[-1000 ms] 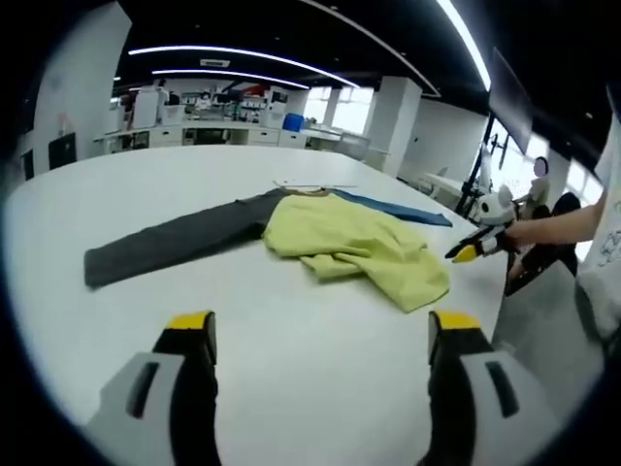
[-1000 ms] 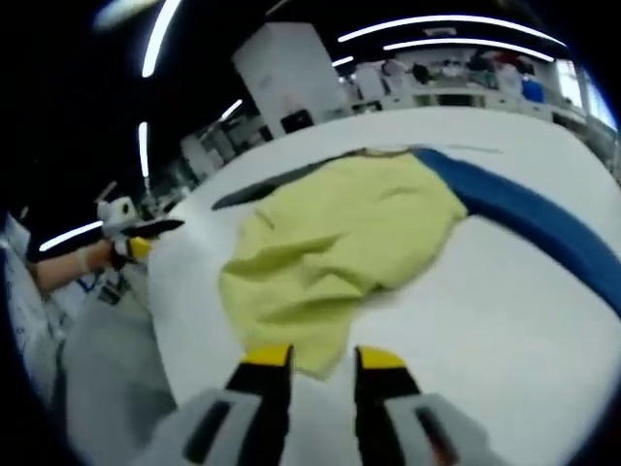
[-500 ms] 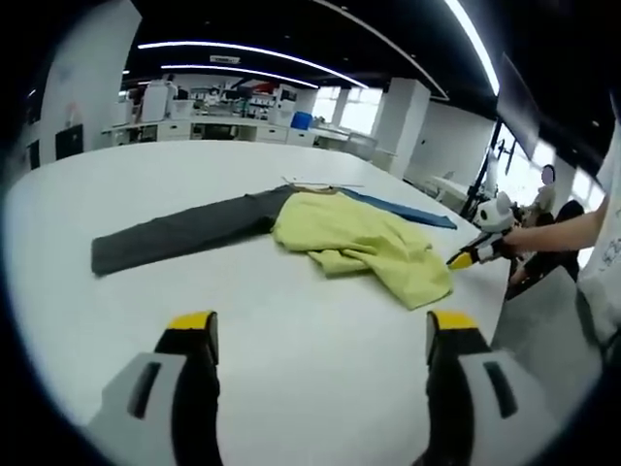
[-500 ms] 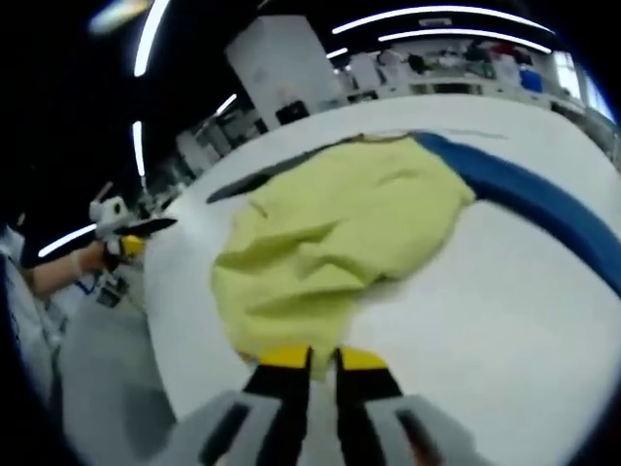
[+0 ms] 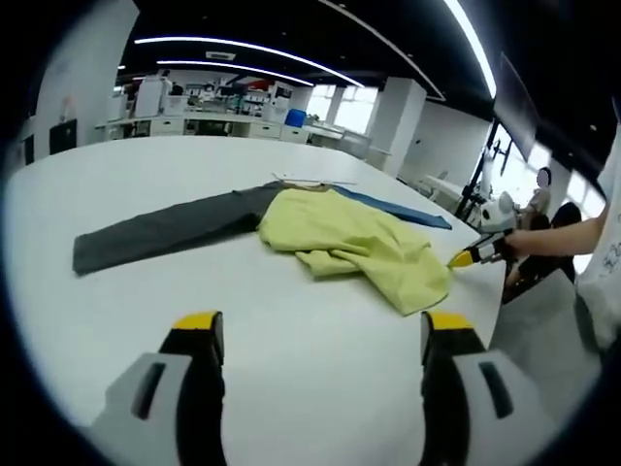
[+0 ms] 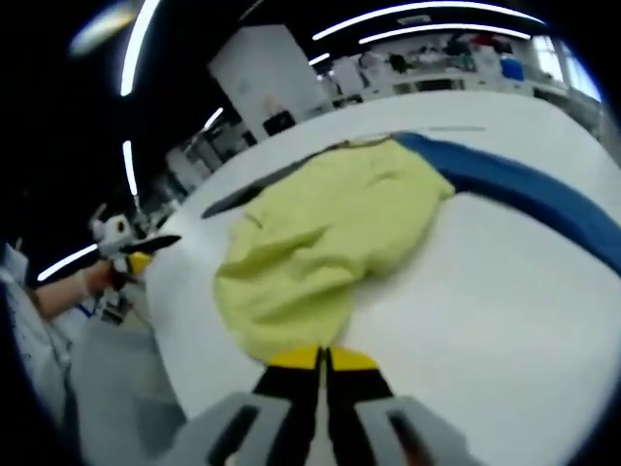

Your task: Fold the garment on the visible template until the final outline fits inside the template.

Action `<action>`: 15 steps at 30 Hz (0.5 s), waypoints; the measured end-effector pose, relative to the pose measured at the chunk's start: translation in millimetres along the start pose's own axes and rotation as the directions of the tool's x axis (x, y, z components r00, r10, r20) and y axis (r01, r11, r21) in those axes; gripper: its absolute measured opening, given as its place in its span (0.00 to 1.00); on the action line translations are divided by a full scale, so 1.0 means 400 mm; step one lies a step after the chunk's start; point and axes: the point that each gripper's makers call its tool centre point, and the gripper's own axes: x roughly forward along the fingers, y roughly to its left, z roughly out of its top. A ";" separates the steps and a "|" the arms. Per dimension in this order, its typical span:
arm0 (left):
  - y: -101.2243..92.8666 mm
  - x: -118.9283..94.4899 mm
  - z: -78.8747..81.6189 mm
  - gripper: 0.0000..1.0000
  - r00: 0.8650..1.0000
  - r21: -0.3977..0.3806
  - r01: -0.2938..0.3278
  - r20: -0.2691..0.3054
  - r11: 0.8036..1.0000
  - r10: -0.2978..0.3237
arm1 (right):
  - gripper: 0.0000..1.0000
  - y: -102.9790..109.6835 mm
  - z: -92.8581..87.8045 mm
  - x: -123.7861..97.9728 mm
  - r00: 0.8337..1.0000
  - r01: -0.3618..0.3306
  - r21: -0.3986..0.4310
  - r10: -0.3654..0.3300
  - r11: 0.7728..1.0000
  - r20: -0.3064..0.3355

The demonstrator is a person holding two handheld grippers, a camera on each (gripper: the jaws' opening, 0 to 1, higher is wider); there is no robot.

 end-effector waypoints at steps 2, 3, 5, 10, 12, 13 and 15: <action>0.001 0.009 0.002 0.80 1.000 -0.007 0.001 -0.003 1.000 -0.001 | 0.00 -0.005 0.002 -0.010 1.000 -0.003 0.007 0.003 1.000 0.003; 0.007 0.015 0.003 0.79 1.000 -0.007 -0.001 -0.005 1.000 0.001 | 0.00 -0.004 0.001 -0.015 1.000 0.000 0.011 0.000 1.000 0.006; 0.007 0.027 0.006 0.77 1.000 0.000 0.001 -0.012 1.000 -0.001 | 0.00 0.001 -0.003 -0.022 1.000 0.002 0.013 -0.002 1.000 0.008; 0.000 0.072 0.019 0.68 1.000 0.004 0.008 -0.022 1.000 -0.008 | 0.00 0.001 -0.007 -0.046 1.000 0.008 0.027 -0.009 1.000 0.025; -0.005 0.096 0.023 0.63 1.000 0.019 0.008 -0.029 1.000 -0.007 | 0.00 0.008 -0.011 -0.050 0.999 0.012 0.035 -0.013 0.999 0.031; 0.000 0.113 0.025 0.59 0.999 0.018 0.002 -0.034 1.000 -0.001 | 0.00 0.010 -0.011 -0.051 0.999 0.012 0.041 -0.013 0.999 0.037; -0.006 0.138 0.032 0.52 0.999 0.060 -0.011 -0.042 0.998 0.013 | 0.00 0.008 -0.009 -0.054 0.999 0.012 0.051 -0.015 0.999 0.047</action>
